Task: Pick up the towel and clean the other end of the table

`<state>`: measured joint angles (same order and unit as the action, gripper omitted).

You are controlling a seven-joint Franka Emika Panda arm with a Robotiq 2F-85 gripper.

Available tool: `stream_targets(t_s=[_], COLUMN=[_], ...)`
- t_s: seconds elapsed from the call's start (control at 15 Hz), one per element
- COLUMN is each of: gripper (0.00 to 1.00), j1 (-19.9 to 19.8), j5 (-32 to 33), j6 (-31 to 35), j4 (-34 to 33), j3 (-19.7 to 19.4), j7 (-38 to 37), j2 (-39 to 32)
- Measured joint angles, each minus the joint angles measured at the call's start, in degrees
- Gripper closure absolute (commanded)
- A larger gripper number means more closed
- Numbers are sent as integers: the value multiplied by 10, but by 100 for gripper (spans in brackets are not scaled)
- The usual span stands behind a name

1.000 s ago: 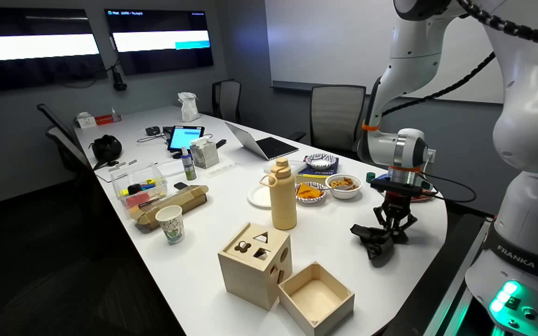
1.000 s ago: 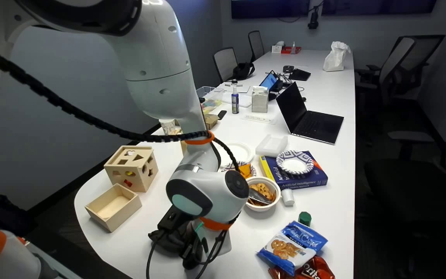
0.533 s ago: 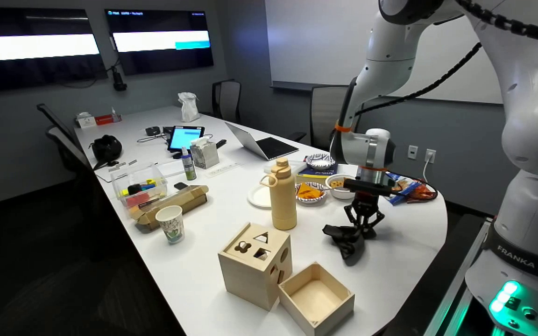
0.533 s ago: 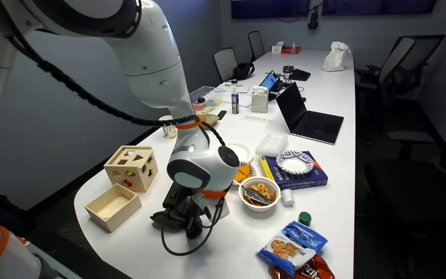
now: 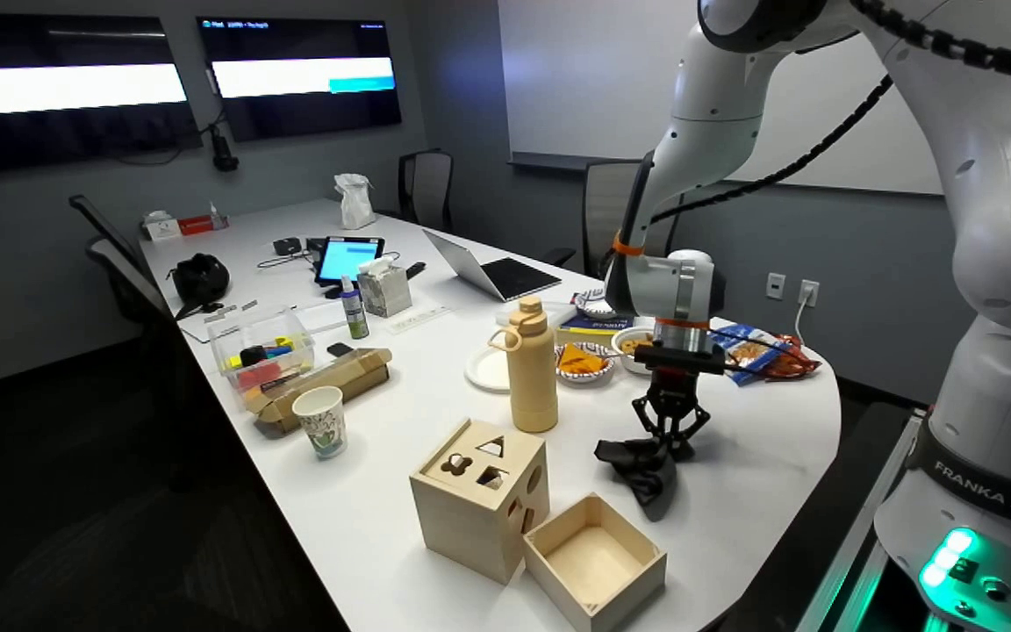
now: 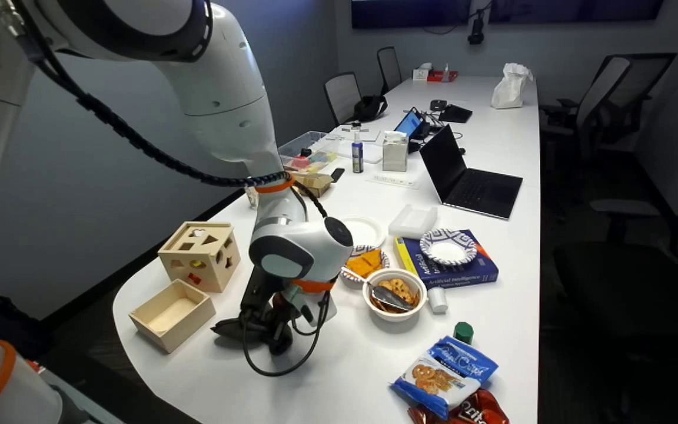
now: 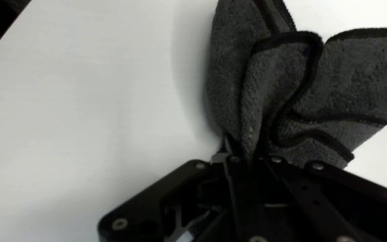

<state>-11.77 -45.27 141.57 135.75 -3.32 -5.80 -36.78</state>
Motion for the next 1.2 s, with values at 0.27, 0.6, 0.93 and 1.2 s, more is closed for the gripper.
stream_targets(t_s=[0.27, 0.6, 0.93, 1.2], gripper=[98, 98, 98, 98], j1=[0, -3, 4, 43], j5=[0, -5, -3, 41], j6=[-36, -46, -26, 2], j4=[17, 42, 33, -13], j3=[-8, -34, -37, -36], j7=[5, 0, -9, -56], j2=[-4, -2, 3, 0])
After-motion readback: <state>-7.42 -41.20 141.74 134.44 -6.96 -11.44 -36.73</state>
